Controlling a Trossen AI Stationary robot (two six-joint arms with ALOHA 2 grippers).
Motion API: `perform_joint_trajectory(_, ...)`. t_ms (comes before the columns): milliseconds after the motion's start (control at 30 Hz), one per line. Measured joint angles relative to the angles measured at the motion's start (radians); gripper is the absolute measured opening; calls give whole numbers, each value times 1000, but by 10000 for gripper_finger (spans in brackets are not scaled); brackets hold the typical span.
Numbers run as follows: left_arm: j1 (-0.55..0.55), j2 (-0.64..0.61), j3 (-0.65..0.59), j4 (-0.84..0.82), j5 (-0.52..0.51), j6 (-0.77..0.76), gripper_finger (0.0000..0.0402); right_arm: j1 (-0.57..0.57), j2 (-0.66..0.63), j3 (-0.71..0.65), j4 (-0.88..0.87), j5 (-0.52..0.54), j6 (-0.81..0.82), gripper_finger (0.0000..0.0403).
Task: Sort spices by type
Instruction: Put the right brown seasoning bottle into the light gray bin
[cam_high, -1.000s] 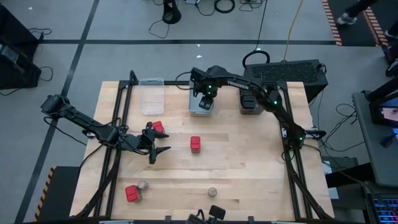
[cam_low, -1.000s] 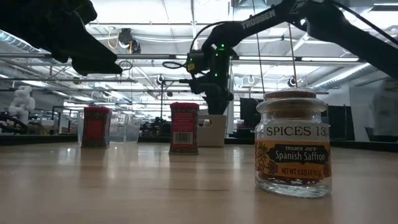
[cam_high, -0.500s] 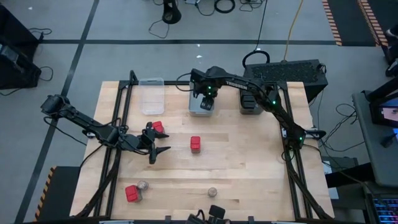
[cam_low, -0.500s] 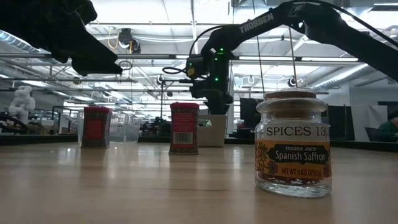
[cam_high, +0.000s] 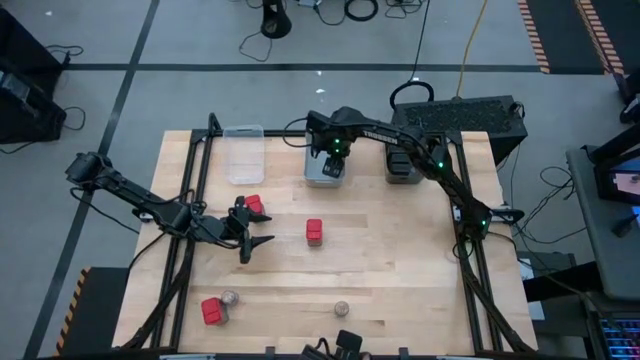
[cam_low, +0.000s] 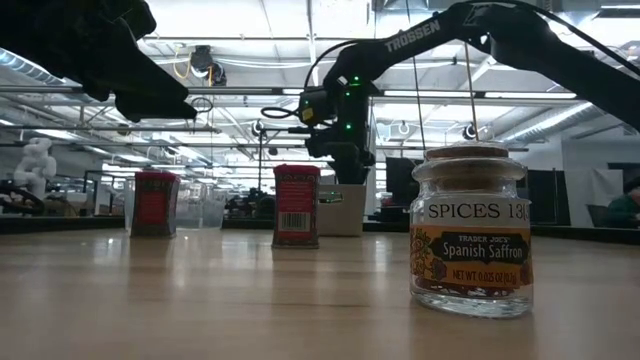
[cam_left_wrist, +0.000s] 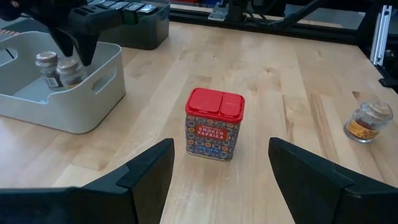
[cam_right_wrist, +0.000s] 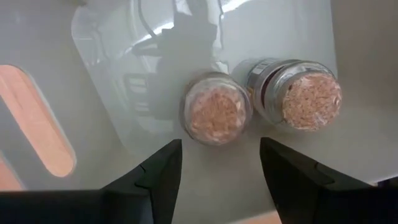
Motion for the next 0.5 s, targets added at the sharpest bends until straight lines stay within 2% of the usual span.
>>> perform_joint_trajectory(233,0,0,0,0,0,0,267,1,-4,0,-7,49,-17,200)
perform_joint_trajectory(500,0,0,0,0,0,0,267,11,-67,0,-5,52,-17,201)
